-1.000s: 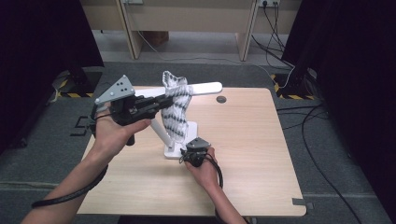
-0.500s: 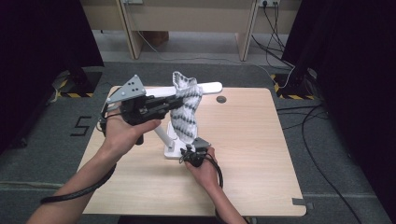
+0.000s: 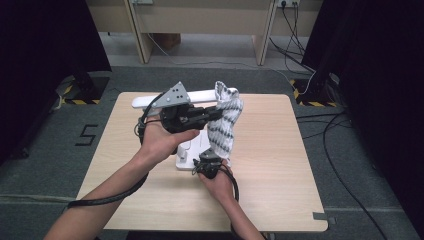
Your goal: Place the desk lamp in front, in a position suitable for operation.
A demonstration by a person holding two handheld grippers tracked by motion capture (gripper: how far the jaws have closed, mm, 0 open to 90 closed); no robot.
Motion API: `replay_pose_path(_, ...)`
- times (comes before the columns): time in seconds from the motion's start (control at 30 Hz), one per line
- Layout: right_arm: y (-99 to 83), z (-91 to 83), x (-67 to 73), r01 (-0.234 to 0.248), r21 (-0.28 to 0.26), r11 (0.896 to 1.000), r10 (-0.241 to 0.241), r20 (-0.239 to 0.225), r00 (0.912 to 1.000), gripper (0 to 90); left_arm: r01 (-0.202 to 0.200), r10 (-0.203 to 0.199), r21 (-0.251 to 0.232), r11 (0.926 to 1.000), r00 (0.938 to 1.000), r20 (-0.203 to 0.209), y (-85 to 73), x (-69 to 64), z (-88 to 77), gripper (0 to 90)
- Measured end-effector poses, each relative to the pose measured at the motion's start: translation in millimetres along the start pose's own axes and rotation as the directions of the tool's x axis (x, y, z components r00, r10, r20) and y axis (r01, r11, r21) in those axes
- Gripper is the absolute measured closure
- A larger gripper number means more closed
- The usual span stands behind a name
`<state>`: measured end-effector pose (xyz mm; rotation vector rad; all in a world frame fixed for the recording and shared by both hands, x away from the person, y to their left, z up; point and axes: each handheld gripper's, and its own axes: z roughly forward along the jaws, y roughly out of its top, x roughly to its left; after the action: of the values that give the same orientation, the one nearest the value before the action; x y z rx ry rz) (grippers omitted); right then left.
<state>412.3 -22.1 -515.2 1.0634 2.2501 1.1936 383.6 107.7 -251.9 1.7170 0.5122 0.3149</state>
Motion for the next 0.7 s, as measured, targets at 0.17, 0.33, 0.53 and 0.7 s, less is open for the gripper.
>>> replay_pose_path(0.17,0.1,-0.1,-0.2,-0.001,0.002,1.000,0.001,-0.002,1.0000,68.6,0.010,-0.009,0.004,0.9999,0.9994,-0.034,-3.9,7.0,-5.7,83.8)
replay_pose_path(0.33,0.1,0.0,-0.2,0.001,0.001,1.000,-0.001,-0.002,1.0000,68.6,0.011,-0.011,0.007,0.9999,0.9978,-0.066,-8.1,12.5,-16.8,83.8)
replay_pose_path(0.53,0.1,0.0,-0.1,0.002,0.000,1.000,-0.002,-0.002,1.0000,68.6,0.024,-0.024,0.005,0.9997,0.9947,-0.100,-15.9,20.2,-35.3,83.8)
replay_pose_path(0.7,0.1,0.1,-0.3,0.004,-0.002,1.000,-0.004,-0.002,1.0000,68.6,0.033,-0.033,0.000,0.9995,0.9912,-0.128,-23.7,24.9,-52.4,83.8)
